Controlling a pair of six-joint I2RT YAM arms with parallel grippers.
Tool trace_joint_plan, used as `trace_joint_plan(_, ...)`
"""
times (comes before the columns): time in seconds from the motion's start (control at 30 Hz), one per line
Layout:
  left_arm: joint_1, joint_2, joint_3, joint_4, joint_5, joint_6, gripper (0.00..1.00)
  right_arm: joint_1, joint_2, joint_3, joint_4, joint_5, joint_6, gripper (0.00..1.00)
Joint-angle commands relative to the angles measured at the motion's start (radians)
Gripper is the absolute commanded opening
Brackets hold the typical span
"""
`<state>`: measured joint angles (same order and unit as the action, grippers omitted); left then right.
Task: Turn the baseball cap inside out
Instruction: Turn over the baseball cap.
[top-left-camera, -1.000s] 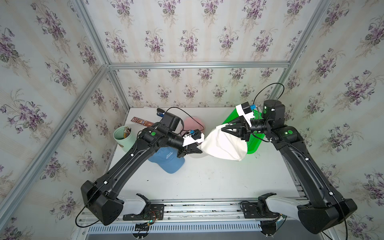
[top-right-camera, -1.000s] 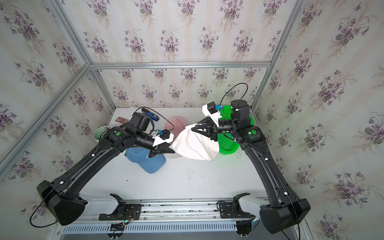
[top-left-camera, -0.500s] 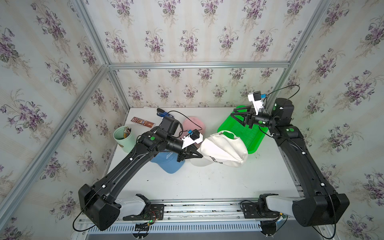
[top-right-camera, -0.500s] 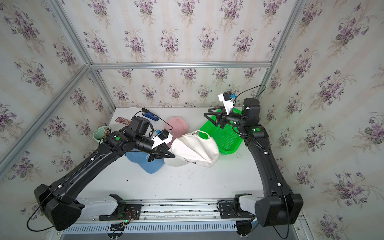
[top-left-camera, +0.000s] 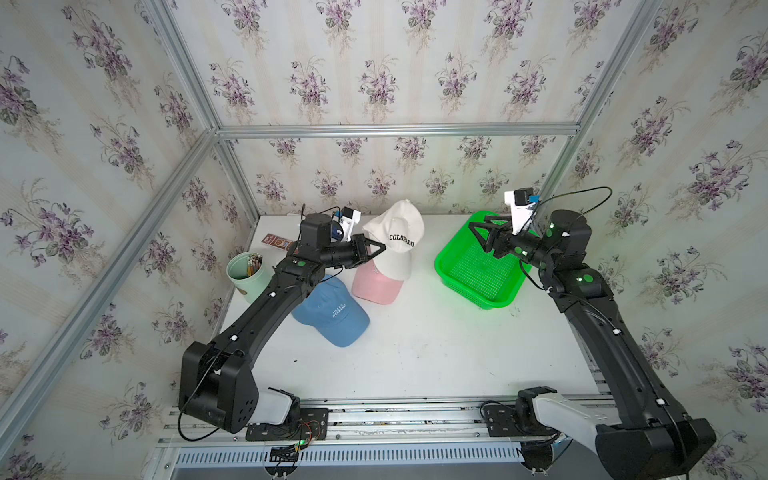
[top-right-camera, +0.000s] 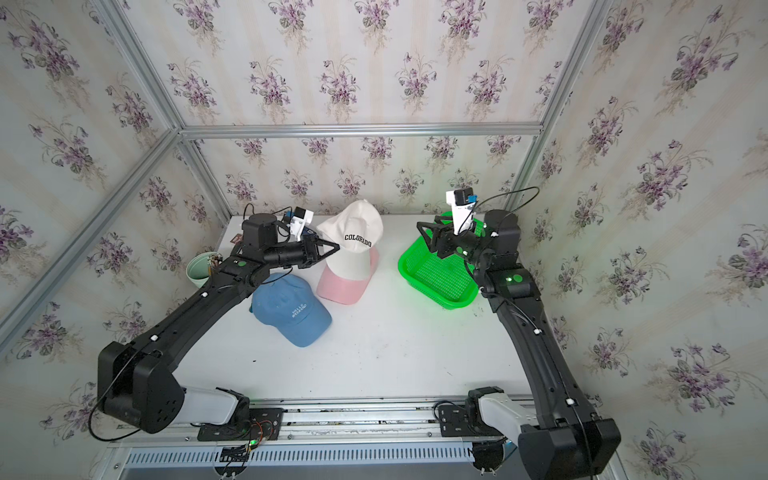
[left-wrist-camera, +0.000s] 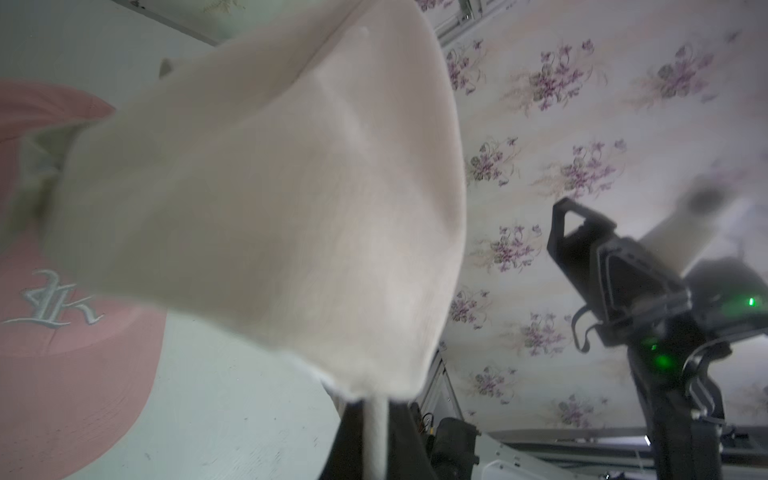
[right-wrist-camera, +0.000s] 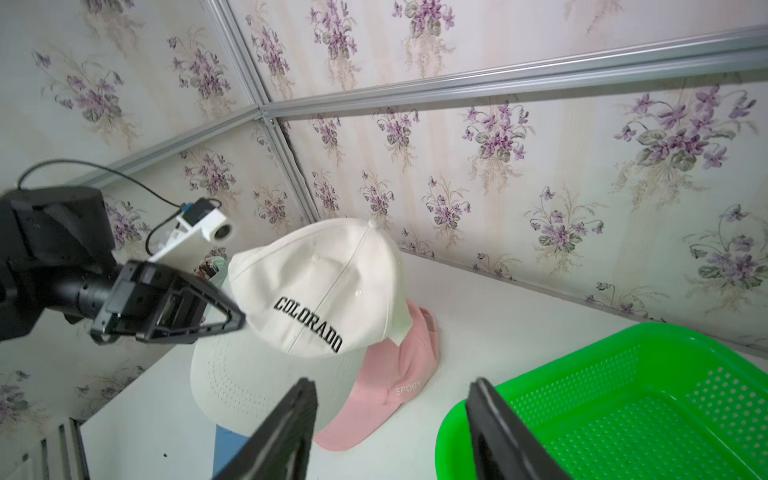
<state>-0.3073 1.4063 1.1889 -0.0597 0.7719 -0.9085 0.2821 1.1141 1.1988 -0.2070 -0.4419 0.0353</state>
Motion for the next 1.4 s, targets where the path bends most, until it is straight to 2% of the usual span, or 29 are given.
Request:
trace_joint_plan(0.0, -0.002, -0.026, -0.003, 0.026, -0.186, -0.345, 0.00, 0.186, -0.009, -0.010, -0.048, 0.285, -0.145, 0.62)
trace_joint_plan(0.07, -0.014, -0.043, 0.019, -0.043, -0.270, -0.440, 0.00, 0.316, -0.019, -0.043, -0.015, 0.379, -0.187, 0.62)
trace_joint_plan(0.17, -0.066, -0.053, 0.090, -0.154, -0.394, -0.491, 0.00, 0.471, -0.039, -0.105, 0.074, 0.510, -0.259, 0.64)
trace_joint_plan(0.33, -0.114, -0.048, 0.147, -0.200, -0.498, -0.551, 0.00, 0.649, -0.006, -0.130, 0.173, 0.688, -0.367, 0.64)
trace_joint_plan(0.5, -0.132, -0.063, 0.158, -0.232, -0.531, -0.553, 0.00, 0.681, 0.050, -0.134, 0.244, 0.813, -0.401, 0.66)
trace_joint_plan(1.0, -0.188, -0.072, 0.167, -0.228, -0.504, -0.559, 0.00, 0.673, 0.207, -0.119, 0.359, 0.828, -0.459, 0.66)
trace_joint_plan(1.1, -0.200, -0.073, 0.161, -0.226, -0.471, -0.556, 0.00, 0.656, 0.223, -0.106, 0.374, 0.808, -0.460, 0.58)
trace_joint_plan(1.23, -0.208, -0.080, 0.139, -0.210, -0.432, -0.562, 0.00, 0.617, 0.237, -0.063, 0.327, 0.756, -0.440, 0.17)
trace_joint_plan(1.33, -0.208, -0.085, 0.120, -0.182, -0.419, -0.569, 0.00, 0.600, 0.220, -0.055, 0.293, 0.685, -0.428, 0.00)
trace_joint_plan(1.37, -0.208, -0.084, 0.117, -0.171, -0.398, -0.563, 0.00, 0.599, 0.215, -0.051, 0.275, 0.671, -0.427, 0.00)
